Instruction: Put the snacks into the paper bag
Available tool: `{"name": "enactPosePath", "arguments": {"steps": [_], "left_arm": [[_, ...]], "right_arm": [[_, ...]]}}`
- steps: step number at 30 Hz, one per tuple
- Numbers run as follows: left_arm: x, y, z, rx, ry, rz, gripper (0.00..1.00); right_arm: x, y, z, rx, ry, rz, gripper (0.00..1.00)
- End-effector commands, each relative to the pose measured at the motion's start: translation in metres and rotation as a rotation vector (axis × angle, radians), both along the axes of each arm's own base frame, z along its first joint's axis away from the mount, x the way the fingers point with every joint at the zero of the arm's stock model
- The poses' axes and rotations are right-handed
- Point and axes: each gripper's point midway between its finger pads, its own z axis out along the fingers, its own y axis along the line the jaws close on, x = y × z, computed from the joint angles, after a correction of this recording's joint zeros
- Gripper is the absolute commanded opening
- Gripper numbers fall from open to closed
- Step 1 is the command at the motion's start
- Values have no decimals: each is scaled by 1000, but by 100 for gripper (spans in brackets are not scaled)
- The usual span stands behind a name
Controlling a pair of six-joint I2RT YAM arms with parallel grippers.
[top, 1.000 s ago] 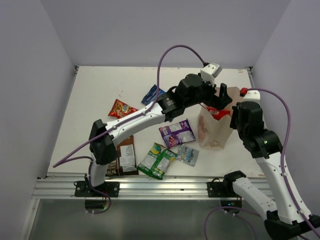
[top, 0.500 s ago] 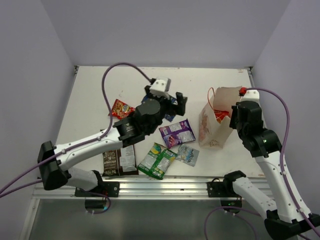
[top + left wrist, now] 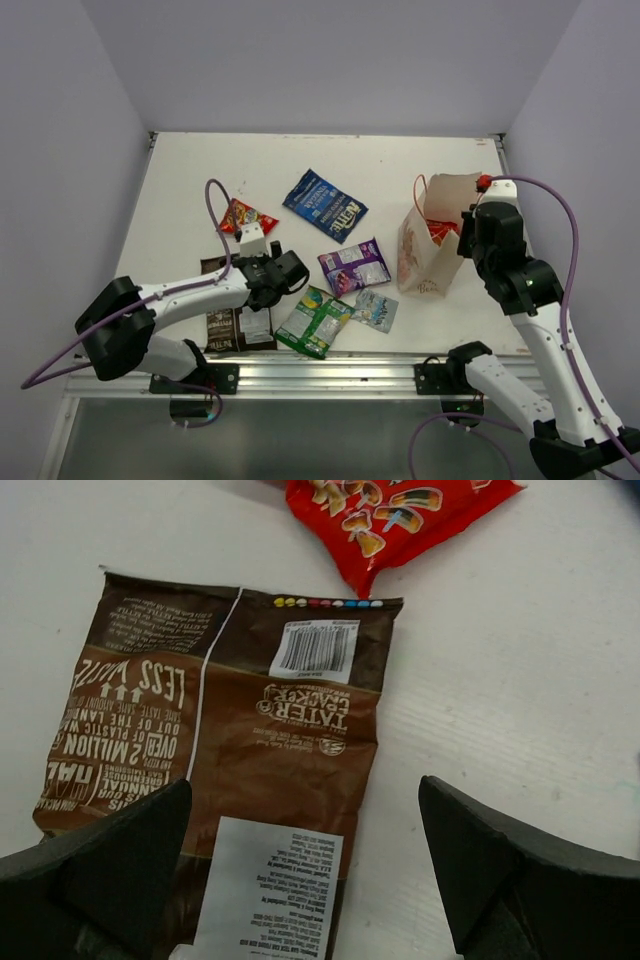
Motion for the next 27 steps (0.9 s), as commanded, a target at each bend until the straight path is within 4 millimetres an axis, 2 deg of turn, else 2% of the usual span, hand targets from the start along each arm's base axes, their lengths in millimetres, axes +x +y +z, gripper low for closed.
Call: {"name": "enactPosePath", "arguments": {"steps": [1,3,7,11,13,14,16,17,22,26,27], "left_arm": [[-3,19,5,4,-52,130,100],[1,12,-4,-38,-54,117,100],[6,21,-31,-25,-2,68,100],[28,16,-33,-82,-62,26,100],[32,17,-39,-67,-46,-19,100],[44,13,-34,-108,-89,-24,100],[47,12,-38,-115,-80,-77,100],[56,8,-31,-151,-119,-84,100],[62,5,-31,-139,-121,-118,100],[64,15,-51,-115,-46,-87,99],[64,17,-58,-110,-24,-81,94]], "right_arm": [[3,8,2,17,-14,33,0],[2,8,2,17,-17,38,0],[0,9,2,17,-21,45,0],[1,12,3,21,-21,55,0],[1,12,2,18,-20,54,0],[1,12,3,19,-21,57,0],[1,12,2,17,-20,57,0],[1,12,2,18,-18,56,0],[2,12,1,16,-13,58,0],[2,12,0,13,-11,59,0],[2,12,1,12,-13,58,0]]}}
